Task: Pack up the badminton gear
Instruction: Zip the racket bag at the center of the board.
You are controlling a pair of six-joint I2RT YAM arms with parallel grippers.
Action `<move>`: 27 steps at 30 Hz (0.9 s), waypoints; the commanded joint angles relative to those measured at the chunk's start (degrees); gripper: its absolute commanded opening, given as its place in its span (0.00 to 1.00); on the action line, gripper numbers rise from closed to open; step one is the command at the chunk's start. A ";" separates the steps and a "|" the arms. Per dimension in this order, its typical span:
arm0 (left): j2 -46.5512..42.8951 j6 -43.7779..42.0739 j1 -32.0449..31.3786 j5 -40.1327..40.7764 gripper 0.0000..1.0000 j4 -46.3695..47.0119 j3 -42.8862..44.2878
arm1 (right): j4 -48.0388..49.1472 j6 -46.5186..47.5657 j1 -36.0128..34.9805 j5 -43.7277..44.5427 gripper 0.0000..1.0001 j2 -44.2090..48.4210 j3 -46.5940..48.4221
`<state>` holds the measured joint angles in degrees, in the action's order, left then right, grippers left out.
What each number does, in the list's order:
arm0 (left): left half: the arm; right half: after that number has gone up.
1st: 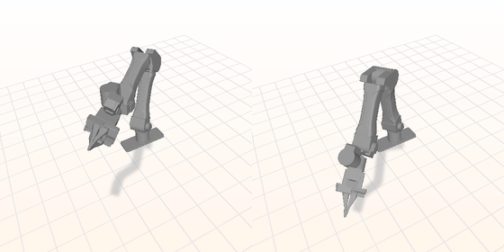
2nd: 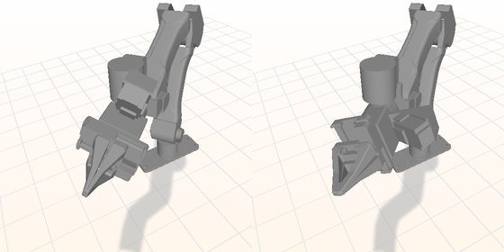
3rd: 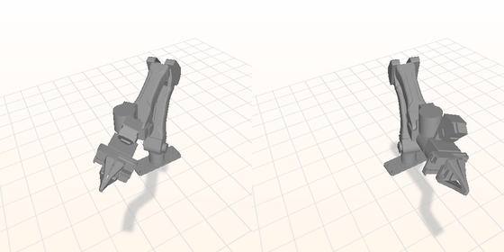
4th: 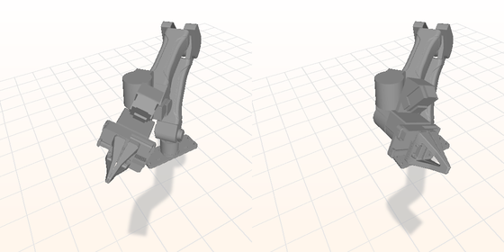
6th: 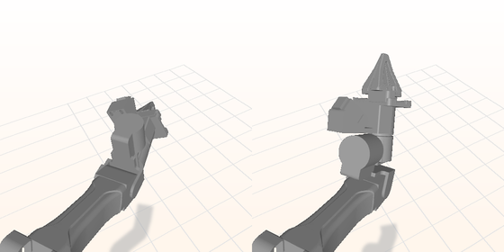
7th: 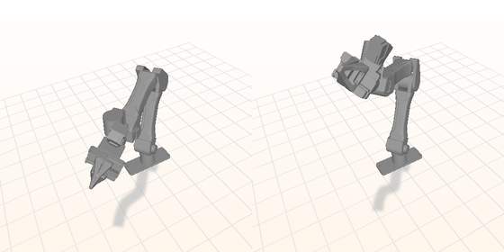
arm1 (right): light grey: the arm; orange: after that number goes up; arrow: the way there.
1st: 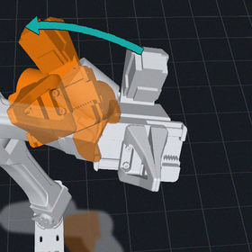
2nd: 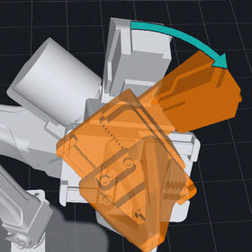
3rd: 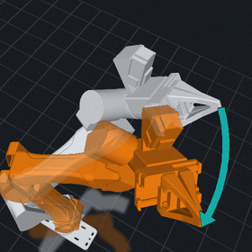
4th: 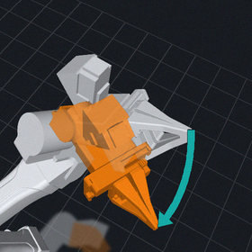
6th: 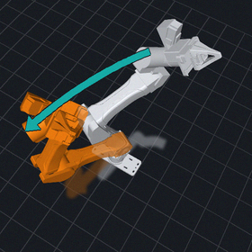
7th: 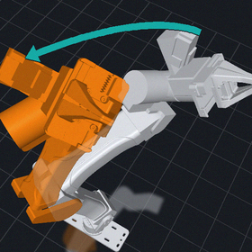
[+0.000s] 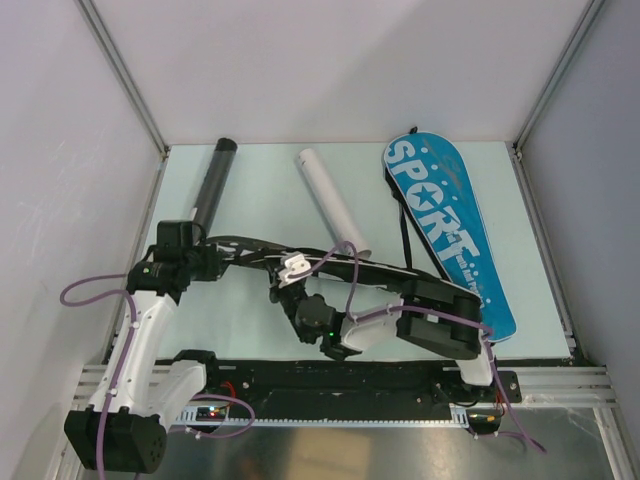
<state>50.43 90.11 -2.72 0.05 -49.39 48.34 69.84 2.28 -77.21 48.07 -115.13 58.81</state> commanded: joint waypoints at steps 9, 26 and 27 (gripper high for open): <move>-0.52 1.14 -0.18 -2.72 0.00 -3.34 2.95 | -15.82 -7.47 3.03 6.53 0.00 16.61 -12.94; 3.63 3.64 1.24 1.10 0.00 -4.96 12.42 | -106.16 -60.00 22.47 13.59 0.00 60.85 -22.39; 3.75 3.70 1.63 0.74 0.00 -5.03 13.07 | -107.34 -60.28 24.62 13.96 0.00 62.55 -22.54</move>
<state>54.50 91.48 -2.68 1.37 -54.89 56.12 -17.17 -46.61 -59.88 53.95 -58.65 37.28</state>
